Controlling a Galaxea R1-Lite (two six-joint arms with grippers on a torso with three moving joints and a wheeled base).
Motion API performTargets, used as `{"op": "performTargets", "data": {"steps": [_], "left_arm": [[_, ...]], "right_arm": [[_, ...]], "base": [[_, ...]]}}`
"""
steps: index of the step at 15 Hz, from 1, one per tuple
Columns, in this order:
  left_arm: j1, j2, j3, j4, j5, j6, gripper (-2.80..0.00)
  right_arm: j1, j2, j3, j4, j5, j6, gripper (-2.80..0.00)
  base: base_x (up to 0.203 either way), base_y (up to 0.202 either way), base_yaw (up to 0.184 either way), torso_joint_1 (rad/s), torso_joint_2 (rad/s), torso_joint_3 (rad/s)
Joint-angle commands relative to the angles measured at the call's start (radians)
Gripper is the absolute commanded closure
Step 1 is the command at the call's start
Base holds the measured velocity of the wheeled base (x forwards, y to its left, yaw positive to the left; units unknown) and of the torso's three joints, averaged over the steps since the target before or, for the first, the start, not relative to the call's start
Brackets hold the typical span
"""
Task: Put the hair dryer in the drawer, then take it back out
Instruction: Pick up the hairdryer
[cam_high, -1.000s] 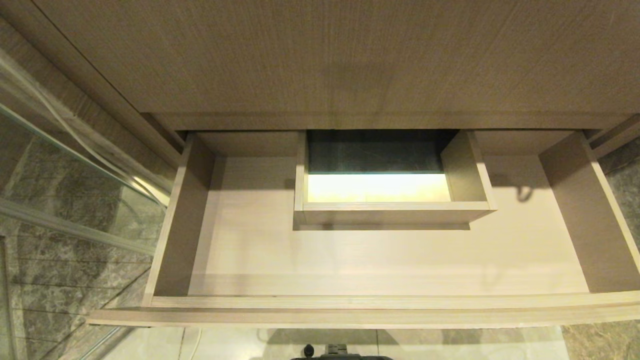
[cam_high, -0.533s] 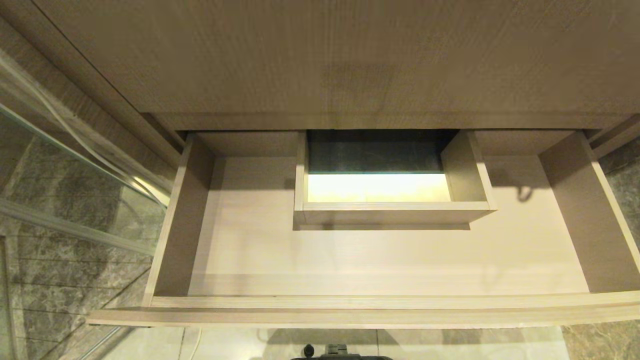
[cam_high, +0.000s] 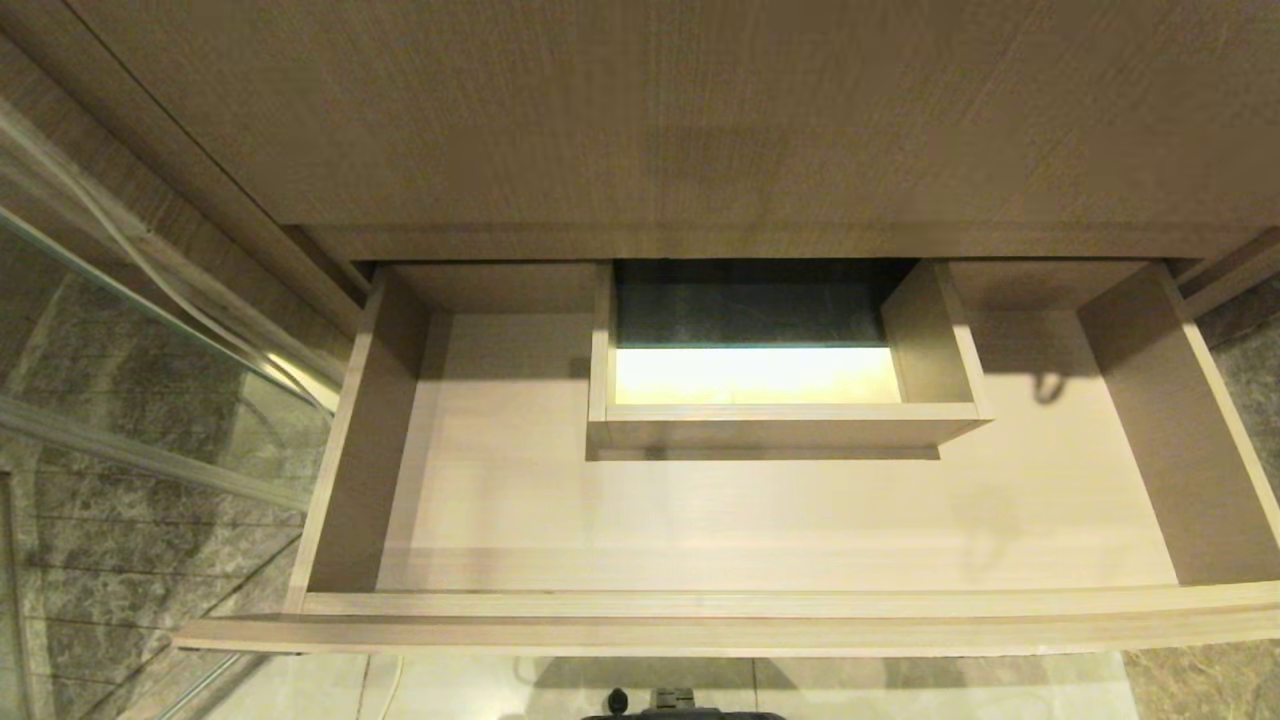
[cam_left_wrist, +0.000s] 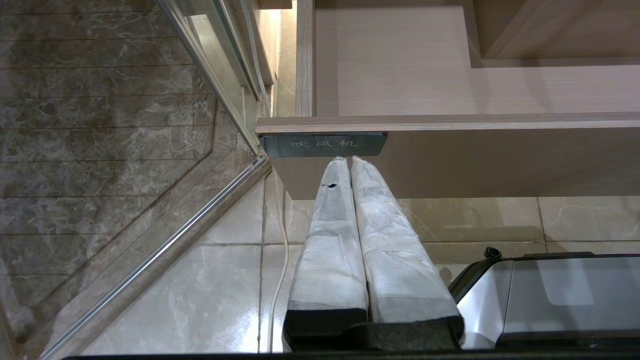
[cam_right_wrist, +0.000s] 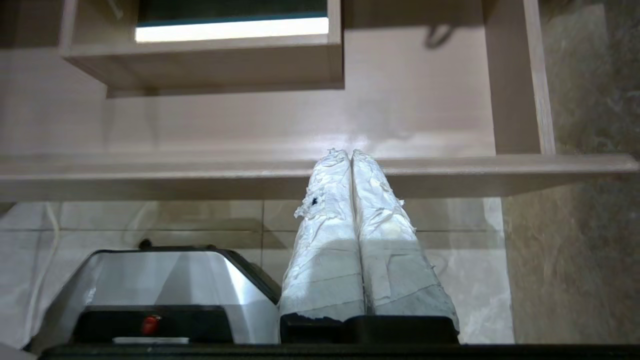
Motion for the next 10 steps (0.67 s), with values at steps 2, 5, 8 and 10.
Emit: {"op": "performTargets", "data": {"steps": [2, 5, 8, 10], "left_arm": [[-0.001, 0.000, -0.001, 0.000, 0.001, 0.000, 0.00], [-0.001, 0.000, -0.001, 0.000, 0.001, 0.000, 0.00], [-0.001, 0.000, -0.001, 0.000, 0.001, 0.000, 0.00], [0.000, 0.000, -0.001, 0.000, 0.001, 0.000, 0.00]], "right_arm": [[0.000, 0.327, -0.268, 0.043, 0.015, 0.025, 0.00], [0.002, 0.555, -0.489, 0.064, 0.072, 0.069, 0.00], [0.003, 0.682, -0.658, 0.179, 0.232, 0.088, 0.00], [0.004, 0.745, -0.740, 0.258, 0.278, 0.090, 0.00]], "base": [[0.000, 0.000, 0.000, 0.000, 0.00, 0.000], [0.000, 0.000, 0.000, 0.000, 0.00, 0.000], [0.000, 0.000, 0.000, 0.000, 0.00, 0.000], [0.000, 0.000, 0.000, 0.000, 0.00, 0.000]]}}
